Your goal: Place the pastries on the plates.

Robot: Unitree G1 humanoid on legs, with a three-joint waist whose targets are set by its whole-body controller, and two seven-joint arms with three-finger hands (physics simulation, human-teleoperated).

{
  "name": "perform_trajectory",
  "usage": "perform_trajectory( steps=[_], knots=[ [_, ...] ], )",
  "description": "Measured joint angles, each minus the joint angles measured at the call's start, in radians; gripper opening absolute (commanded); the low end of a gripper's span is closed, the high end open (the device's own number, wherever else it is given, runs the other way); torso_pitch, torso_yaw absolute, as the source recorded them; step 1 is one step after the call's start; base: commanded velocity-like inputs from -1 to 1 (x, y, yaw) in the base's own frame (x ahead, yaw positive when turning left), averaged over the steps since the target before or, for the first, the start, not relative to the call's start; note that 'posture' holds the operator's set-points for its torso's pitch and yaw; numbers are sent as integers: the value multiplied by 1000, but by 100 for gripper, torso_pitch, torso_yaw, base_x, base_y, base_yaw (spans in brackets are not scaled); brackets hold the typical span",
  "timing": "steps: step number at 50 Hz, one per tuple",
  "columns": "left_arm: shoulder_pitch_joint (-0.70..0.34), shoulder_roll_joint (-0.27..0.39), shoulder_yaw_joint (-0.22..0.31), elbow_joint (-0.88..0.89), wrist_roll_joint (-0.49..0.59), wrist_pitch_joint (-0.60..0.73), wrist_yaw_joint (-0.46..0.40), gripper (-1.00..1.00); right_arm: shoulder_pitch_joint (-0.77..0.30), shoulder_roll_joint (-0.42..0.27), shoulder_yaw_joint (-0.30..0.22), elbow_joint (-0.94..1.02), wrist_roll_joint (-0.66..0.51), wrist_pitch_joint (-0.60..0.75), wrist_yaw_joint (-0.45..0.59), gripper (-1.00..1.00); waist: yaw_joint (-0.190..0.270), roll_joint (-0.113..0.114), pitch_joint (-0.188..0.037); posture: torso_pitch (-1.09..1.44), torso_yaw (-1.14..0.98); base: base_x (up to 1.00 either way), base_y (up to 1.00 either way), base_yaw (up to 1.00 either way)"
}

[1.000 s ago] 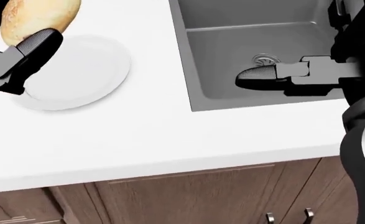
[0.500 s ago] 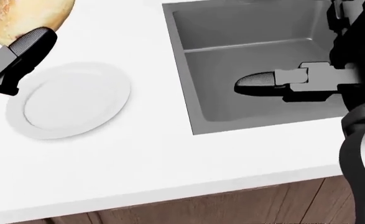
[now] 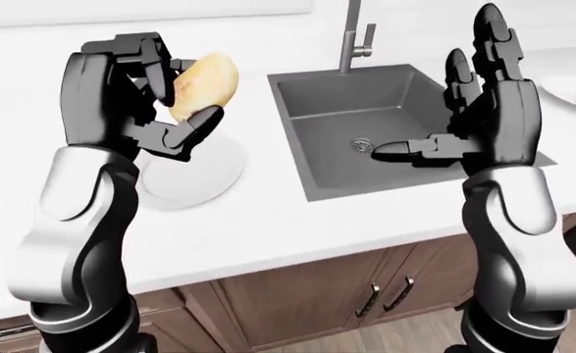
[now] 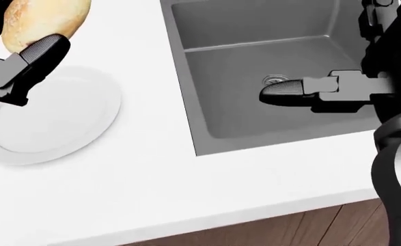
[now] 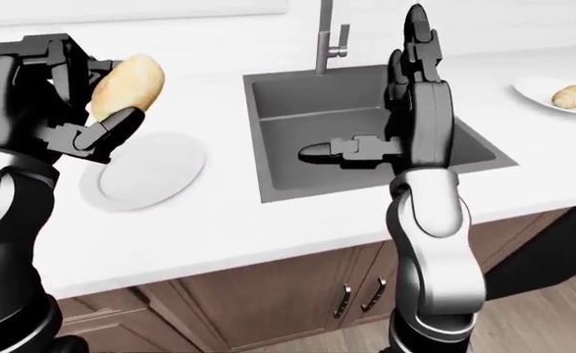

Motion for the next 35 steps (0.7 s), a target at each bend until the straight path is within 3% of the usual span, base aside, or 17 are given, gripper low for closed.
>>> perform_trajectory(
  steps=[7,10,12,15,18,21,27,35],
  knots=[
    [11,1,10,-2,8,2,-4,-100,13,7,10,0,3,-6,9,100,11,-13,7,0,0,14,0,0],
    [4,5,17,-5,13,-12,-5,-100,11,4,5,-12,5,-13,10,100,13,-35,0,0,0,16,0,0],
    [-6,8,0,14,20,-26,-14,-100,18,0,-8,-8,3,-22,8,100,4,-21,6,0,0,16,0,0],
    [-17,31,-37,92,70,-61,-61,-100,23,-1,-21,0,2,-20,2,100,0,-32,16,0,0,1,0,0],
    [-41,38,-29,190,123,-87,-98,-100,17,-4,-22,-2,10,-20,0,100,1,-17,24,0,0,0,0,0],
    [-53,50,-27,238,187,-103,-122,-100,18,-4,-28,-8,23,-21,-7,100,-8,19,19,0,0,0,0,0],
    [-51,36,-20,247,242,-114,-147,-100,25,-10,-19,-6,44,-12,-11,100,-1,-14,5,0,0,0,0,0],
    [-90,69,-33,384,342,-191,-193,-100,31,-5,-12,-2,36,-30,-11,100,7,-19,-8,0,0,0,0,0]
  ],
)
